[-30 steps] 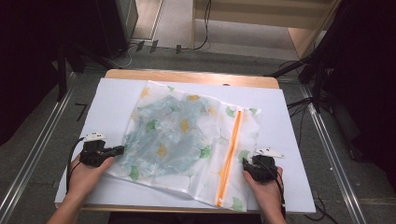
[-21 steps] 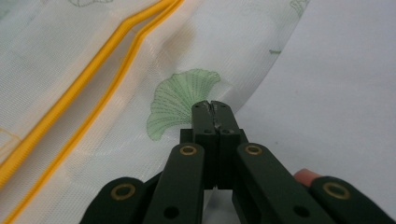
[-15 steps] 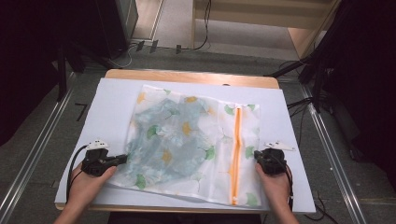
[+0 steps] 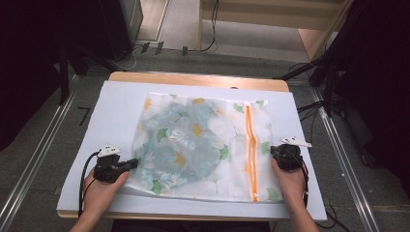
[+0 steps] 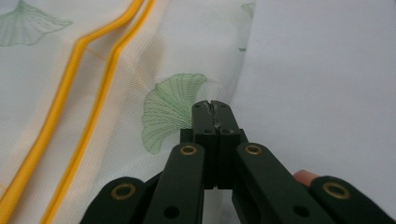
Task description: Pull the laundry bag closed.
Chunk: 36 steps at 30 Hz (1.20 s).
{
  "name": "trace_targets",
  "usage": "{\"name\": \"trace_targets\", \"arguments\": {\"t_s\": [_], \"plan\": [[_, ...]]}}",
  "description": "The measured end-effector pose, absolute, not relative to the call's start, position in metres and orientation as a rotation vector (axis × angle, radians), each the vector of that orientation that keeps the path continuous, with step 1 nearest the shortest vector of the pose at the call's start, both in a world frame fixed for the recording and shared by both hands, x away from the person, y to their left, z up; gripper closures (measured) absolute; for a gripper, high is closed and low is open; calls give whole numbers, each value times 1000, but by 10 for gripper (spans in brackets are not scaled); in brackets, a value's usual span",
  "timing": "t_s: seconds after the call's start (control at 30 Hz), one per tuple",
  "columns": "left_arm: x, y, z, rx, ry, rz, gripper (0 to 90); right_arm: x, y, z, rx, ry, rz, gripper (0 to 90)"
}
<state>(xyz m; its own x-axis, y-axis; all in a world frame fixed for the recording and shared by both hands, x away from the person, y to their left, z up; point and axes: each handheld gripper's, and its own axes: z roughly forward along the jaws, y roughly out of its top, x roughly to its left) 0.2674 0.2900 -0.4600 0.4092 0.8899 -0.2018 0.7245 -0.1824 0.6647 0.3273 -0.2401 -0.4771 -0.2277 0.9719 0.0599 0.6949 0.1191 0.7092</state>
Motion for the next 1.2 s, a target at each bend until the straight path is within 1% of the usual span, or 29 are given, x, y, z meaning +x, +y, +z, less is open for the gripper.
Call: {"name": "trace_targets", "arguments": {"t_s": [0.03,0.07,0.1,0.13,0.17,0.23,0.27,0.3,0.33,0.47,0.53,0.63,0.77,0.9,1.0,1.1,1.17,1.2], "plan": [[265,291,-459,1964,1366,307,889,326,-242,-477,1601,1993,923,900],[263,291,-458,1966,1350,327,846,323,-244,-475,1582,1984,967,873],[263,291,-458,1966,1350,327,761,323,-244,-475,1582,1984,967,873],[260,291,-456,1960,1334,362,631,313,-249,-471,1556,1985,1026,713],[256,291,-450,1921,1327,415,572,308,-250,-470,1553,1985,1034,659],[254,291,-441,1871,1311,474,447,293,-250,-466,1520,2012,1083,612],[254,291,-441,1871,1311,474,442,293,-250,-466,1520,2012,1083,612],[253,290,-437,1858,1291,492,442,286,-250,-463,1506,2023,1103,580],[250,283,-429,1850,1226,501,518,272,-247,-458,1489,2033,1136,568],[247,253,-425,1903,1109,408,821,245,-239,-448,1392,2032,1161,597],[248,232,-428,1945,1053,329,893,233,-237,-446,1396,2021,1177,612],[248,198,-436,2011,974,252,900,220,-233,-447,1401,2047,1137,646],[246,155,-448,2056,910,165,900,212,-229,-455,1415,2106,1114,654],[243,119,-458,2097,858,114,900,208,-226,-462,1417,2185,1123,660],[244,102,-465,2119,835,90,900,206,-224,-464,1409,2222,1132,657],[245,93,-467,2121,834,72,900,204,-224,-465,1402,2241,1142,647],[245,79,-472,2126,840,47,900,203,-224,-468,1397,2288,1150,627],[244,74,-474,2141,834,58,900,204,-224,-469,1401,2305,1156,616]]}}
